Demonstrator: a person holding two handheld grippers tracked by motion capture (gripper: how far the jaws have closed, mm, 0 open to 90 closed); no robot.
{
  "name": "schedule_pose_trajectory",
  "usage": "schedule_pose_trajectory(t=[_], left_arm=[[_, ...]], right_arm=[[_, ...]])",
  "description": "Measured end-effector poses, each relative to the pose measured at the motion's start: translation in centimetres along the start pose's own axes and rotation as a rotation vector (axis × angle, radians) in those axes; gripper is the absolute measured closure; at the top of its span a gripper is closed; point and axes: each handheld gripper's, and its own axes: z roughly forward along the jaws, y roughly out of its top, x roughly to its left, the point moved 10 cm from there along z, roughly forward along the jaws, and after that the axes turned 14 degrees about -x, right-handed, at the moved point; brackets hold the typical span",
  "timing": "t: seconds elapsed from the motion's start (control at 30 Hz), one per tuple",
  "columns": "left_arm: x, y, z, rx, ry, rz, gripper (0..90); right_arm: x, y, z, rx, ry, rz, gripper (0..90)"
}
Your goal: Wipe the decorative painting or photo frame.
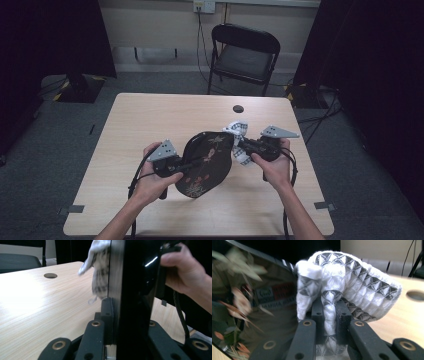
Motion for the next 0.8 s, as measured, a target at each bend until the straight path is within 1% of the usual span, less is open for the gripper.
schedule_pose_trajectory(t=[0.1,0.17,0.2,0.27,0.4,0.47,0.53,0.57,0.67,0.73,0.8], left_arm=[[0.0,0.0,-0.1,0.004,0.0,-0.003,79.9],[0.0,-0.1,-0.1,0.007,-0.002,-0.005,79.5],[0.0,-0.1,-0.1,0.004,-0.003,-0.009,79.2],[0.0,-0.1,-0.1,0.003,-0.001,-0.01,79.1],[0.0,-0.2,0.0,0.008,0.0,0.004,79.4],[0.0,-0.2,0.0,0.011,-0.003,0.005,79.6],[-0.1,-0.2,0.0,0.01,-0.002,0.007,79.7],[0.0,-0.2,0.0,0.011,-0.001,0.009,79.7],[-0.1,-0.2,-0.1,0.014,0.0,0.009,79.8],[-0.1,-0.2,-0.1,0.013,0.0,0.009,79.8],[-0.1,-0.2,-0.1,0.014,0.0,0.009,79.8]], right_arm=[[0.0,-1.9,0.7,0.07,0.008,0.009,81.6],[0.2,-3.1,1.0,0.119,0.022,-0.006,81.7],[0.2,-3.3,1.1,0.124,0.024,-0.007,81.6],[0.2,-3.2,1.1,0.12,0.023,-0.012,81.6],[0.1,-2.0,0.9,0.064,-0.002,-0.019,81.6],[0.1,-1.9,0.8,0.055,-0.002,-0.013,81.6],[0.1,-2.2,0.8,0.069,0.007,0.005,81.7],[0.2,-2.7,0.9,0.09,0.015,0.008,81.6],[0.2,-3.8,1.0,0.135,0.02,0.008,81.7],[0.1,-4.1,1.0,0.149,0.018,0.007,81.6],[0.2,-4.0,0.9,0.148,0.016,-0.002,81.6]])
